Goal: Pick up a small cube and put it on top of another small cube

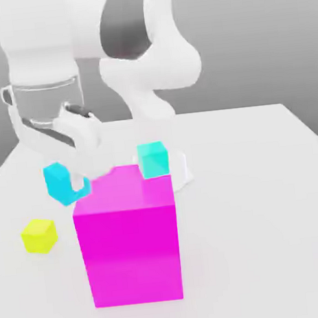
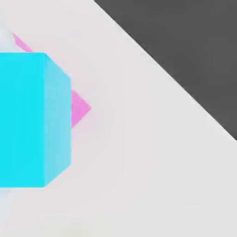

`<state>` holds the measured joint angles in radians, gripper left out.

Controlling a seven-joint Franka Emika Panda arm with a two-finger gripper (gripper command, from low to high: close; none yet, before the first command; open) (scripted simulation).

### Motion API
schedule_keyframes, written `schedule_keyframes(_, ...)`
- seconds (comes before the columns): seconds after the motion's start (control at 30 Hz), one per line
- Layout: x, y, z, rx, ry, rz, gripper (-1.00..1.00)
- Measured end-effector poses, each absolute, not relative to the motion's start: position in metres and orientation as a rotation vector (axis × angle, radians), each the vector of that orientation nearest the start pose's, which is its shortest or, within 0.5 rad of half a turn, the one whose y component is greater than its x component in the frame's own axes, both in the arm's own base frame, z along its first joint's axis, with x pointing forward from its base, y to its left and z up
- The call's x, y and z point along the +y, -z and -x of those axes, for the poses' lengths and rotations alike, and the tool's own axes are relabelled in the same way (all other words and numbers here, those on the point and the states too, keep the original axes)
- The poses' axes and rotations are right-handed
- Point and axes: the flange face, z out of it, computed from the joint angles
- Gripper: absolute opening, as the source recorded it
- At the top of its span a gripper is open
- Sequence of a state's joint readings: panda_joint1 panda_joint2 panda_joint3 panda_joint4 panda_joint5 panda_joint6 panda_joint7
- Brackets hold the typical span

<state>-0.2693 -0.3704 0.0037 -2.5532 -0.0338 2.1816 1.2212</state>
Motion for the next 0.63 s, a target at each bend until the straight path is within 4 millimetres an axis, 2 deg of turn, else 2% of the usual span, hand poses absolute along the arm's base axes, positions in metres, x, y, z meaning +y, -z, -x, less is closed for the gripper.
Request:
schedule_keyframes(0.2,-0.055,-0.434,-0.357,1.81,0.01,2.585,-1.0)
schedule_keyframes(0.37,-0.017,-0.454,-0.317,1.526,-0.001,2.744,-1.0)
schedule_keyframes(0.43,-0.013,-0.437,-0.312,1.484,-0.003,2.764,-1.0)
schedule_keyframes(0.5,-0.012,-0.411,-0.311,1.474,-0.003,2.768,-1.0)
schedule_keyframes(0.53,-0.012,-0.399,-0.31,1.472,-0.003,2.769,1.0)
schedule_keyframes(0.63,-0.012,-0.399,-0.31,1.472,-0.004,2.769,1.0)
